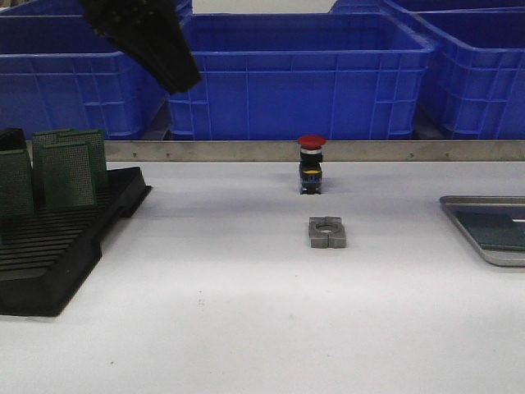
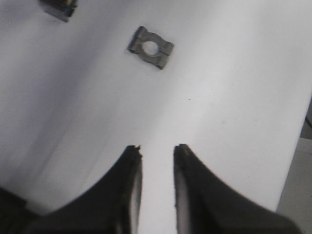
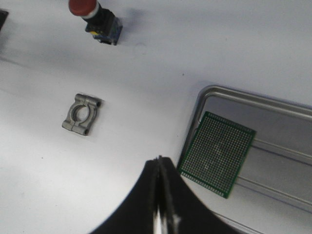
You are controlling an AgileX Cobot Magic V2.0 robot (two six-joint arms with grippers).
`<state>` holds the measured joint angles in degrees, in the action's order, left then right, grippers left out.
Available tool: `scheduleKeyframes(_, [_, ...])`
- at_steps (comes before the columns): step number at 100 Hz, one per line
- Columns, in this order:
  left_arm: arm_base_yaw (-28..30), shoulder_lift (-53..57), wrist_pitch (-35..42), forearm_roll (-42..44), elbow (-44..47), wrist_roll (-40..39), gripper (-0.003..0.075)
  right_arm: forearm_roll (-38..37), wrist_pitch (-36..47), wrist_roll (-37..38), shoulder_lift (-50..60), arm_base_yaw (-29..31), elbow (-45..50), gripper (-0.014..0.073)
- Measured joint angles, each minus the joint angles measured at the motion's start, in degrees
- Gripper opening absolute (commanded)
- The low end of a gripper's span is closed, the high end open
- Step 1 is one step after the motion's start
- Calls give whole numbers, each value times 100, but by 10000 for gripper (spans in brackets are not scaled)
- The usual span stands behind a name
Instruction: Place circuit board on tray
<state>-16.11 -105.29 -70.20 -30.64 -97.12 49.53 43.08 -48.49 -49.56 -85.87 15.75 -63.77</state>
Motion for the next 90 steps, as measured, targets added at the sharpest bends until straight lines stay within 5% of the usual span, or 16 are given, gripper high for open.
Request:
scheduleKeyframes(24, [869,753,-19,0,0,-51,-20,11,444,0,982,-398,271,-61])
scheduleKeyframes(48, [1488,1688,455,-505,215,-114,-20,44,1864,0,2260,-1352,1456,-61])
scheduleKeyframes(69, [1430,2925,1762,-801,1536,-123,-20,118,2956,0,3702,-2025,2656,-61])
scheduleKeyframes(90, [1218,4366,3236,-1207,3285,167,-20,122,3133,-85,5180,-2071,3672,-61])
